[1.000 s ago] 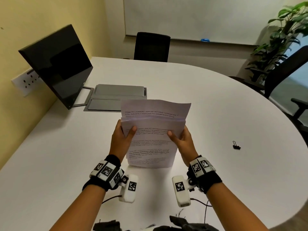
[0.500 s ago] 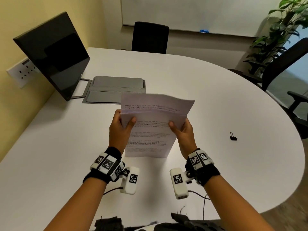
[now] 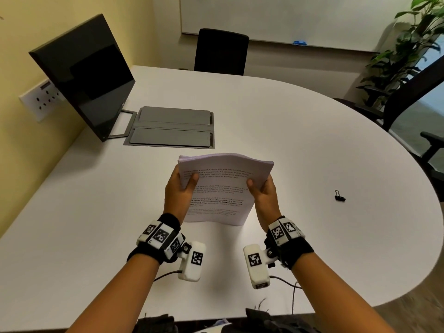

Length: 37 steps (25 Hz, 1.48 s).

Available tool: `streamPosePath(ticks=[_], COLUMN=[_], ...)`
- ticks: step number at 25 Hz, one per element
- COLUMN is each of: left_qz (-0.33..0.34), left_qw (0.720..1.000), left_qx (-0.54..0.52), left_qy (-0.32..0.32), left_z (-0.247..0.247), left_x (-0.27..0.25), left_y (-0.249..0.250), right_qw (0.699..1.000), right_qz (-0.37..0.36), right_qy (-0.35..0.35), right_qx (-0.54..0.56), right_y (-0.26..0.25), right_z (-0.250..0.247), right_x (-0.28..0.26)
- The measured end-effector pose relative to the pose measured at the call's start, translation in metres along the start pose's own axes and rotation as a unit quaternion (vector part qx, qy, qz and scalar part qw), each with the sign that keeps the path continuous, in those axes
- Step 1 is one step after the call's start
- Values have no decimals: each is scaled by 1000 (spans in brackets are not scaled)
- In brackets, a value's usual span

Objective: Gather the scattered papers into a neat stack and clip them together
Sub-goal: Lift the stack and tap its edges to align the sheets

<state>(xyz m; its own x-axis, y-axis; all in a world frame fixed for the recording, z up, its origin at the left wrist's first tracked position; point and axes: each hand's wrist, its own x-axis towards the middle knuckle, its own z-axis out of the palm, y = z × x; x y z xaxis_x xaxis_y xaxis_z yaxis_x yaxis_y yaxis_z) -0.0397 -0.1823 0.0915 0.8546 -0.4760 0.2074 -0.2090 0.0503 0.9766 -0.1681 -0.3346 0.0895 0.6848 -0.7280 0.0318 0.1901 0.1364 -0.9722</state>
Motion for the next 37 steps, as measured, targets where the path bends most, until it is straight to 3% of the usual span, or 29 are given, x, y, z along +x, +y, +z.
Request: streamPosePath(ticks=[4,13,20,32,37], left_qz=[10,27,-59,-49,-65], left_qw=[1000,999,998,998,998], left_qx=[-21,-36,8,-34,5], left_qy=[13,16,-4,4,5], left_z=[-3,4,1,-4,3], left_x=[3,12,-4,5,-3], left_y=[2,15,-18,-20,-29], right_qw=[999,998,996,998,989], right_qz=[-21,-56,6,-23,-6], right_qy=[15,6,-25,33,56], right_qx=[-41,-15,-88,-42,-133], right_y=[-2,-8,24,28,52], right_z=[-4,-1,-5,-4,-9], right_x=[-1,7,-1,7,5])
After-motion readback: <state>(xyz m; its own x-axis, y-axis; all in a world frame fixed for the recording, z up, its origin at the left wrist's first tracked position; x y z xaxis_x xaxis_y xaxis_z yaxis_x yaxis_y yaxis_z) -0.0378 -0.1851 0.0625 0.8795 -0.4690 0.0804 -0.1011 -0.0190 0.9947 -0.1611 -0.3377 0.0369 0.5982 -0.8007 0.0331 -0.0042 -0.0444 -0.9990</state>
